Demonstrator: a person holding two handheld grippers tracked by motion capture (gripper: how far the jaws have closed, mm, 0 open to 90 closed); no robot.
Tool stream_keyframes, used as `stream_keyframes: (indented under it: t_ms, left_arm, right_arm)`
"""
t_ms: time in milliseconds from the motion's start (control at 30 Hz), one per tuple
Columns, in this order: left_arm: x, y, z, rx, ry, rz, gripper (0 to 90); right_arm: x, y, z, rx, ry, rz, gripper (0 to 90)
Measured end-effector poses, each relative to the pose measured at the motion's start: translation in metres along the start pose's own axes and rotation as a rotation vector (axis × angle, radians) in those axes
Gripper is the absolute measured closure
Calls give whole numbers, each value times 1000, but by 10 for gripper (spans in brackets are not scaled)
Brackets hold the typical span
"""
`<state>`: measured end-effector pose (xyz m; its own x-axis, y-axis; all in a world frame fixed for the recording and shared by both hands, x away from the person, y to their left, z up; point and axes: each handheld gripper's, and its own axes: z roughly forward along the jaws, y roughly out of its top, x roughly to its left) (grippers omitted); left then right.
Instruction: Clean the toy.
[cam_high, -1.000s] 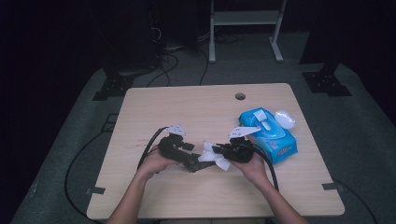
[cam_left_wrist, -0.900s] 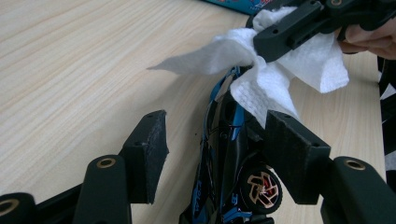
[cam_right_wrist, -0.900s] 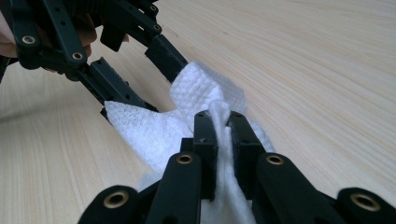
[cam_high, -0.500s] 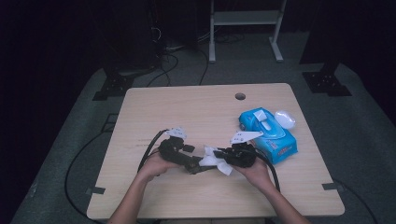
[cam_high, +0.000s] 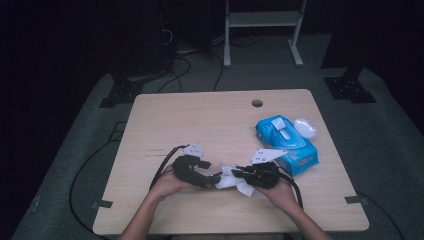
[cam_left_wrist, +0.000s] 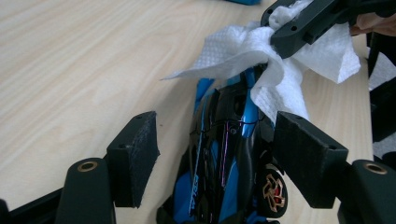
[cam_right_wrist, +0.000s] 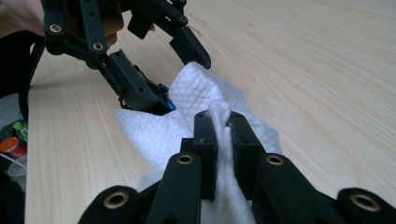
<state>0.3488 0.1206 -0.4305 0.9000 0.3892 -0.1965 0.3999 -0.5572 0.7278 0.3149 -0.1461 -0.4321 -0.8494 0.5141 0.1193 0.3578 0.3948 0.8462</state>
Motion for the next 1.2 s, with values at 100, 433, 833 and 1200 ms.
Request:
stream_keyframes:
  t_ms: [100,433,833,1200]
  left_arm:
    - [-2,-2,3,6,-13,1,296]
    - [-9,-8,12,29,-37,11,294]
    - [-23,-17,25,98,19,86,262]
    - [-30,-24,23,128,51,136,220]
  right_arm:
    - [4,-2,-2,11,-6,-18,830]
    - [10,-10,-3,31,-1,-30,830]
    - [16,-24,-1,105,17,-58,830]
    - [21,-13,-2,78,6,-75,828]
